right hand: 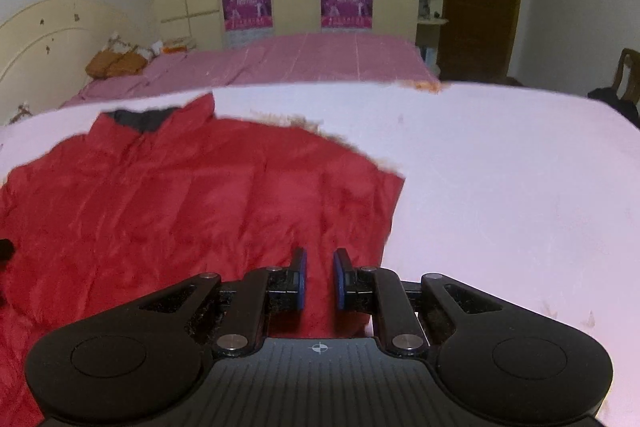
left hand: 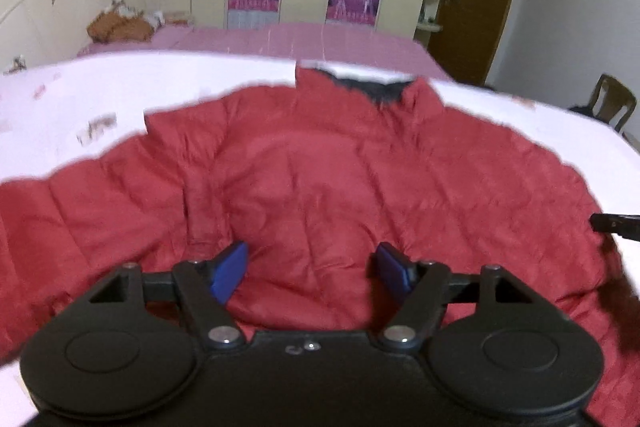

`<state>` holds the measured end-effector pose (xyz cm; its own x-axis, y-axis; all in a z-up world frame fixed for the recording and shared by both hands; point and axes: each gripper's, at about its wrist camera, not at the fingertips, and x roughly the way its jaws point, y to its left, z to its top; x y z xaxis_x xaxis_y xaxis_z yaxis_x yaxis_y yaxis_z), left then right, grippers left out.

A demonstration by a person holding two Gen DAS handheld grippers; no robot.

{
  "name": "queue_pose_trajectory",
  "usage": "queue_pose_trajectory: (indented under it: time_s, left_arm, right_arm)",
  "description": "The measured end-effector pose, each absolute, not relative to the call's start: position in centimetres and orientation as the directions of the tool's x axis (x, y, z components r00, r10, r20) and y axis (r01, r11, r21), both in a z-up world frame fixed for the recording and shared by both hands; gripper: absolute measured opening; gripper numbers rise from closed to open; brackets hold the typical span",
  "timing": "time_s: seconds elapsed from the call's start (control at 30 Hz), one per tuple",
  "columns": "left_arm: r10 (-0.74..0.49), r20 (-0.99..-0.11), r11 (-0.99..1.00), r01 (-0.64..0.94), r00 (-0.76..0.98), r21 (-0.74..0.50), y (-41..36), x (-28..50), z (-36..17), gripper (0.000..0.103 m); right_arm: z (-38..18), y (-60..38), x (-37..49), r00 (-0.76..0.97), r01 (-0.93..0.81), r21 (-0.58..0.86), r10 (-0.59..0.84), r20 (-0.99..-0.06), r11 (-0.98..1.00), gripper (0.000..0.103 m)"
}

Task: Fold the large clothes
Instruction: 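Move the left gripper out to the cuff of the other sleeve, then close the left gripper on the other sleeve cuff, then fold the held sleeve across the jacket body with the left gripper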

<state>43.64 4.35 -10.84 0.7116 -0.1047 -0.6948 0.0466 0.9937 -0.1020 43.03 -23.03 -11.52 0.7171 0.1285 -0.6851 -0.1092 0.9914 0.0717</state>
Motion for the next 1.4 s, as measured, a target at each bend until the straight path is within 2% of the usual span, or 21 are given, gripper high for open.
queue_pose_trajectory:
  time_s: [0.13, 0.17, 0.23, 0.27, 0.3, 0.33, 0.47, 0.53, 0.57, 0.63, 0.67, 0.83, 0.93, 1.07, 1.13, 1.17, 1.2, 1.23, 1.27, 1.3, 1.4]
  left_arm:
    - [-0.098, -0.699, 0.995, 0.048, 0.709, -0.091, 4.4, 43.7, -10.8, 0.070]
    - [-0.097, -0.691, 0.995, 0.042, 0.716, -0.096, 4.6, 43.3, -10.4, 0.074]
    - [-0.091, -0.666, 0.993, 0.019, 0.741, -0.115, 5.3, 42.3, -9.8, 0.088]
    - [-0.069, -0.653, 0.994, -0.007, 0.754, -0.114, 5.7, 41.6, -9.4, 0.101]
    - [-0.045, -0.645, 0.993, -0.033, 0.763, -0.109, 6.2, 41.0, -9.1, 0.103]
    - [-0.029, -0.636, 0.992, -0.055, 0.771, -0.112, 6.9, 40.2, -8.8, 0.103]
    - [0.025, -0.615, 0.973, -0.159, 0.788, -0.165, 11.2, 36.2, -8.0, 0.102]
    - [0.058, -0.612, 0.951, -0.230, 0.788, -0.206, 14.0, 33.7, -7.8, 0.096]
    - [0.078, -0.616, 0.932, -0.276, 0.784, -0.233, 15.6, 32.4, -7.9, 0.093]
    - [0.122, -0.624, 0.872, -0.383, 0.772, -0.303, 19.2, 29.3, -8.3, 0.089]
    - [0.155, -0.626, 0.827, -0.447, 0.764, -0.341, 21.1, 27.4, -8.6, 0.087]
    - [0.261, -0.595, 0.516, -0.630, 0.761, -0.580, 28.2, 19.1, -10.4, 0.082]
    - [0.320, -0.552, 0.375, -0.638, 0.770, -0.673, 30.7, 16.4, -11.3, 0.081]
    - [0.371, -0.506, 0.276, -0.613, 0.779, -0.740, 33.5, 15.8, -12.4, 0.072]
    - [0.399, -0.495, 0.244, -0.609, 0.772, -0.755, 34.7, 16.2, -12.7, 0.063]
    - [0.407, -0.494, 0.230, -0.609, 0.769, -0.759, 35.5, 16.2, -12.9, 0.046]
    - [0.392, -0.497, 0.226, -0.605, 0.774, -0.763, 36.2, 16.7, -13.1, 0.004]
    - [0.361, -0.504, 0.232, -0.599, 0.785, -0.767, 36.9, 17.4, -13.3, 0.004]
    - [0.371, -0.503, 0.254, -0.606, 0.781, -0.754, 36.7, 18.0, -13.0, 0.004]
    - [0.384, -0.484, 0.320, -0.605, 0.786, -0.729, 36.3, 18.8, -11.9, 0.004]
    - [0.347, -0.429, 0.524, -0.552, 0.834, -0.649, 33.6, 22.4, -8.5, 0.004]
  right_arm:
    - [-12.2, -22.9, 42.9, 0.707, -0.105, 0.060, 0.117, -0.698, 0.993, 0.014]
    - [-11.7, -22.9, 42.6, 0.715, -0.105, 0.065, 0.120, -0.689, 0.992, 0.014]
    - [-10.8, -22.9, 41.6, 0.741, -0.093, 0.063, 0.111, -0.662, 0.994, 0.016]
    - [-10.4, -22.8, 41.1, 0.749, -0.082, 0.050, 0.094, -0.656, 0.995, 0.028]
    - [-9.9, -22.8, 40.4, 0.768, -0.073, 0.046, 0.086, -0.634, 0.996, 0.077]
    - [-9.5, -22.8, 39.5, 0.798, -0.074, 0.046, 0.087, -0.597, 0.996, 0.097]
    - [-8.4, -22.4, 37.3, 0.809, -0.089, 0.038, 0.095, -0.580, 0.995, 0.096]
    - [-8.2, -22.0, 36.5, 0.806, -0.082, 0.045, 0.093, -0.585, 0.996, 0.096]
    - [-8.1, -21.7, 36.3, 0.802, -0.079, 0.049, 0.093, -0.590, 0.996, 0.092]
    - [-8.2, -21.2, 36.1, 0.785, -0.074, 0.070, 0.101, -0.611, 0.995, 0.073]
    - [-8.3, -21.0, 36.1, 0.779, -0.069, 0.092, 0.112, -0.617, 0.993, 0.071]
    - [-8.6, -19.6, 36.4, 0.751, -0.061, 0.139, 0.137, -0.646, 0.988, 0.070]
    - [-8.6, -18.0, 36.5, 0.747, -0.091, 0.126, 0.152, -0.648, 0.988, 0.070]
    - [-8.4, -16.5, 37.1, 0.752, -0.105, 0.114, 0.154, -0.641, 0.988, 0.070]
    - [-8.3, -16.3, 37.6, 0.759, -0.088, 0.118, 0.143, -0.635, 0.989, 0.070]
    - [-8.2, -16.5, 37.8, 0.763, -0.076, 0.121, 0.136, -0.632, 0.990, 0.070]
    - [-8.2, -16.7, 38.0, 0.765, -0.061, 0.129, 0.129, -0.630, 0.990, 0.070]
    - [-8.2, -17.0, 38.1, 0.767, -0.048, 0.140, 0.126, -0.629, 0.989, 0.066]
    - [-8.2, -17.4, 38.2, 0.767, -0.042, 0.152, 0.130, -0.628, 0.987, 0.052]
    - [-8.3, -17.7, 38.4, 0.760, -0.034, 0.162, 0.130, -0.636, 0.986, 0.029]
    - [-8.4, -18.8, 38.6, 0.758, 0.014, 0.185, 0.110, -0.643, 0.983, 0.028]
